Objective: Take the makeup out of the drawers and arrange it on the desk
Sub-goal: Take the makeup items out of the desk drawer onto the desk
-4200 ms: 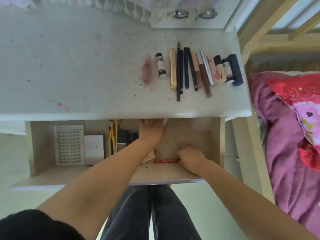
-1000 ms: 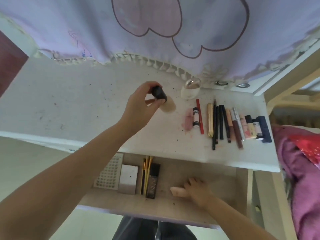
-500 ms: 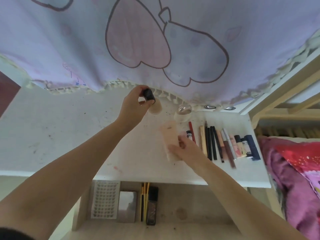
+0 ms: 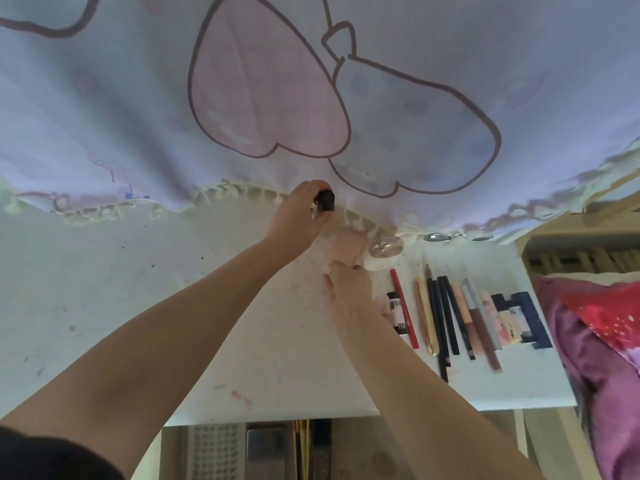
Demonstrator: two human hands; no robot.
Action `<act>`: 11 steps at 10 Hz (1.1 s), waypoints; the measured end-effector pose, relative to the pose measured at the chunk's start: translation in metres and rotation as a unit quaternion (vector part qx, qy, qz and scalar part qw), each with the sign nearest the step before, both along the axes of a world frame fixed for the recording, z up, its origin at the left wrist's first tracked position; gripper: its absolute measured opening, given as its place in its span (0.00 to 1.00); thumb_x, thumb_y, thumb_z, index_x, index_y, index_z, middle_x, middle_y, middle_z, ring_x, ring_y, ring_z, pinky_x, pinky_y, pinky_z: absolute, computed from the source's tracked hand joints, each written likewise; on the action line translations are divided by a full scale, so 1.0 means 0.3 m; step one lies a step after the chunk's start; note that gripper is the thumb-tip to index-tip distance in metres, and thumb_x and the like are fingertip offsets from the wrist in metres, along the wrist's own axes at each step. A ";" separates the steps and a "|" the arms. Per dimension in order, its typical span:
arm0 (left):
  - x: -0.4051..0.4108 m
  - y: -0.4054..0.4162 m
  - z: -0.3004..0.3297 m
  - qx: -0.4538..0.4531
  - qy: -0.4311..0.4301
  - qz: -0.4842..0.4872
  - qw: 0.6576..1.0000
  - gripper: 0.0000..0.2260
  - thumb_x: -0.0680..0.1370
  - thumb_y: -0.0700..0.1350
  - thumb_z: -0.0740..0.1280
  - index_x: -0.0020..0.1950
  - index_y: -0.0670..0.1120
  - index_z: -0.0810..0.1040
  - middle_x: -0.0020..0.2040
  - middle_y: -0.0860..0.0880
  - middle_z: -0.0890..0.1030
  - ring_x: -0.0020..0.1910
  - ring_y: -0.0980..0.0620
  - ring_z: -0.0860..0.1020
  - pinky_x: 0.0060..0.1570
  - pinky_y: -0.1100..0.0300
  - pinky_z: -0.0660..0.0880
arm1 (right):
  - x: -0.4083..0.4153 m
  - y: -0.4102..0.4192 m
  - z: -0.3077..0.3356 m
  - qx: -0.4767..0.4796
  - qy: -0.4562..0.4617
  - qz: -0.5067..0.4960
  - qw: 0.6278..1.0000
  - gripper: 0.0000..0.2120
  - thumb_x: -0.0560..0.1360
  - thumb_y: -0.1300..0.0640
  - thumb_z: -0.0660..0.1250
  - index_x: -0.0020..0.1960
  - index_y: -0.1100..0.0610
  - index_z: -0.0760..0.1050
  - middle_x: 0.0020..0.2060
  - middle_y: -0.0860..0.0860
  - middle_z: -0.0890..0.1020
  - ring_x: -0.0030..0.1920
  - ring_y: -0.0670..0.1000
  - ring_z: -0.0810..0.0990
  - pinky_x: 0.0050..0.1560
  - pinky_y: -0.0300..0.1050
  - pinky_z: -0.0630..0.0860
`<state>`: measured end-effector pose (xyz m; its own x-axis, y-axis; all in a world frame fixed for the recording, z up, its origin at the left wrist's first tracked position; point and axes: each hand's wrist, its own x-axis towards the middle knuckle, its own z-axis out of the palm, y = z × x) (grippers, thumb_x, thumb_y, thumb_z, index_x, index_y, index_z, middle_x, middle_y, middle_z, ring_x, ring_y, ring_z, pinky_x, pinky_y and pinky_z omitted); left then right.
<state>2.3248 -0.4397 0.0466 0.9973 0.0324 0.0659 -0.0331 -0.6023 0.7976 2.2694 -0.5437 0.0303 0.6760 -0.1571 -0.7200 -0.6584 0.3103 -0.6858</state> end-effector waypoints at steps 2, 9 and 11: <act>0.019 -0.022 -0.024 0.042 0.012 0.005 0.999 0.16 0.75 0.41 0.66 0.63 0.44 0.72 0.59 0.46 0.75 0.55 0.46 0.75 0.55 0.47 0.75 | -0.049 -0.091 0.090 0.034 0.039 0.032 0.998 0.03 0.79 0.66 0.57 0.50 0.59 0.66 0.35 0.49 0.68 0.42 0.52 0.71 0.67 0.55 0.68; -1.017 -0.197 -0.485 0.209 0.279 0.031 0.937 0.21 0.81 0.45 0.57 0.74 0.47 0.59 0.67 0.42 0.68 0.56 0.42 0.75 0.45 0.53 0.73 | -0.662 -0.330 -0.436 -0.356 -0.143 0.637 0.669 0.25 0.81 0.55 0.55 0.76 0.50 0.53 0.70 0.57 0.68 0.65 0.59 0.71 0.60 0.50 0.74; -0.911 -0.234 -0.565 0.295 0.302 0.040 0.906 0.18 0.82 0.50 0.55 0.69 0.43 0.64 0.65 0.40 0.70 0.61 0.41 0.72 0.44 0.52 0.74 | -0.675 -0.292 -0.470 -0.409 -0.172 0.615 0.652 0.18 0.81 0.56 0.56 0.70 0.55 0.64 0.68 0.57 0.65 0.66 0.58 0.66 0.58 0.49 0.71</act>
